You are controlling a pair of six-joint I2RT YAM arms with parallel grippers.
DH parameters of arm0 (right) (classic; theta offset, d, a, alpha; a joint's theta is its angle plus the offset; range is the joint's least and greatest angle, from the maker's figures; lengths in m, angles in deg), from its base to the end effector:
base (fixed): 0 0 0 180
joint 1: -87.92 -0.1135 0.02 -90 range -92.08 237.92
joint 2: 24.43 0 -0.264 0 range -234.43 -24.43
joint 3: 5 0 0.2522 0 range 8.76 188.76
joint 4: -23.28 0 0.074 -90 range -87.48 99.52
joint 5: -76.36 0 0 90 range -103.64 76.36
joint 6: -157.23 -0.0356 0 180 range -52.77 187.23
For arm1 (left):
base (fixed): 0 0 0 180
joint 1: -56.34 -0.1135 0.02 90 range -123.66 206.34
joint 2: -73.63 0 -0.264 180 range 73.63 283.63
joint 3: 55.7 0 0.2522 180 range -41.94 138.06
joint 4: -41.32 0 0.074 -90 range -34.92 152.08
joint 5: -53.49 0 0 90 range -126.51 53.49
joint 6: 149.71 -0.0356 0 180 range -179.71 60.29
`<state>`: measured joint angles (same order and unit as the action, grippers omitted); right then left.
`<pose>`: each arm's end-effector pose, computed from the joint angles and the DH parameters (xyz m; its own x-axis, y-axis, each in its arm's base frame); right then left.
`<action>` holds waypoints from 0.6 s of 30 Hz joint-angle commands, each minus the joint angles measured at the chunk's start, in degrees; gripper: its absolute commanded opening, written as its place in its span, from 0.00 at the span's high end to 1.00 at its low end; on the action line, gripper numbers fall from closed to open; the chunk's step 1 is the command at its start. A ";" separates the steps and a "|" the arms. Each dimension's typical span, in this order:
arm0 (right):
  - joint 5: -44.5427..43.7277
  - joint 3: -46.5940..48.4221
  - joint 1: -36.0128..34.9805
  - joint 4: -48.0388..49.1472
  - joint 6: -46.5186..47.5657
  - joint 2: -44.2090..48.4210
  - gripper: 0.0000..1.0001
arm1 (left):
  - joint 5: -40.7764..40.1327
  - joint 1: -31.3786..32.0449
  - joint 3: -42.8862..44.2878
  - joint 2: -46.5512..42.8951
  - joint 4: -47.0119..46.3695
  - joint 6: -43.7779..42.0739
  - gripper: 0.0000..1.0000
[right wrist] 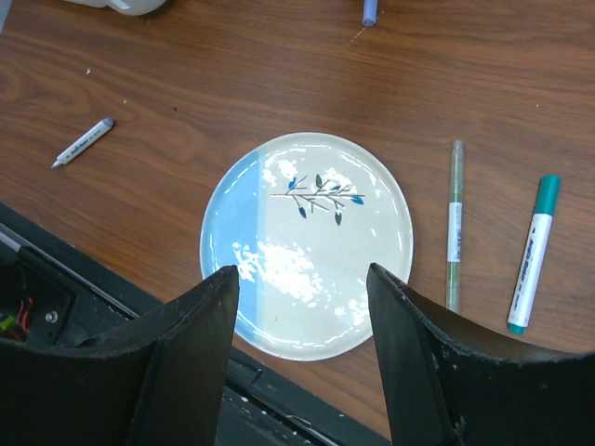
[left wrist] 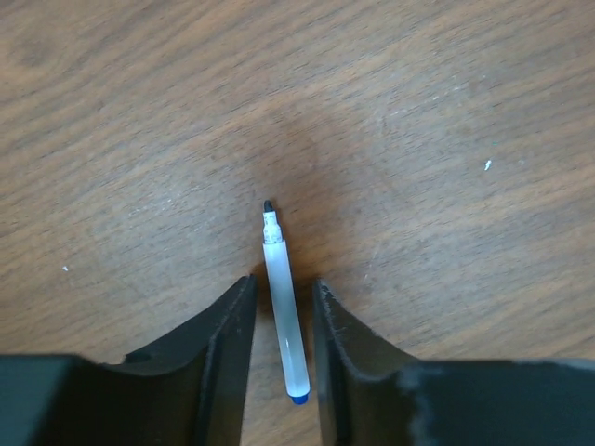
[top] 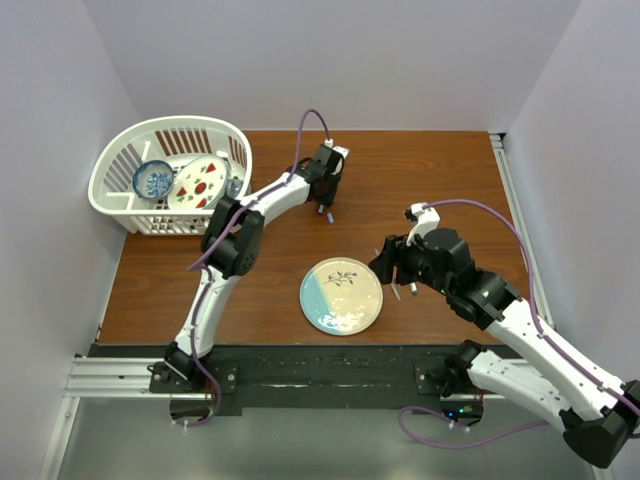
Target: Insert the pens into the pen caps
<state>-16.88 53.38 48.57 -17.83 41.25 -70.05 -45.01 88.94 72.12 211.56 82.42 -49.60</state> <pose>0.1387 0.1111 0.3059 -0.5906 0.0814 -0.8029 -0.3736 0.8543 0.3614 0.4516 -0.2826 0.1610 -0.7263 0.2584 -0.6370 0.3325 0.9431 0.0035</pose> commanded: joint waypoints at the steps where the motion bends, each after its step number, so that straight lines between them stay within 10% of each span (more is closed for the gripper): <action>1: 0.96 0.03 0.07 1.69 -0.48 0.89 0.39 | -0.92 -0.52 0.91 1.11 -0.79 -1.84 0.74; 6: 1.57 -0.67 -0.02 4.06 -1.27 0.89 0.40 | 0.93 -0.87 -1.64 -0.29 -1.67 -1.59 1.00; 18: -2.02 -0.06 -0.02 19.26 -11.81 -1.30 0.43 | 13.22 -3.51 -25.19 -31.30 -13.09 3.95 1.00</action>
<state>-16.14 51.91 48.57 -7.87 34.48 -70.86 -38.06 85.94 51.42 194.20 76.34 -48.69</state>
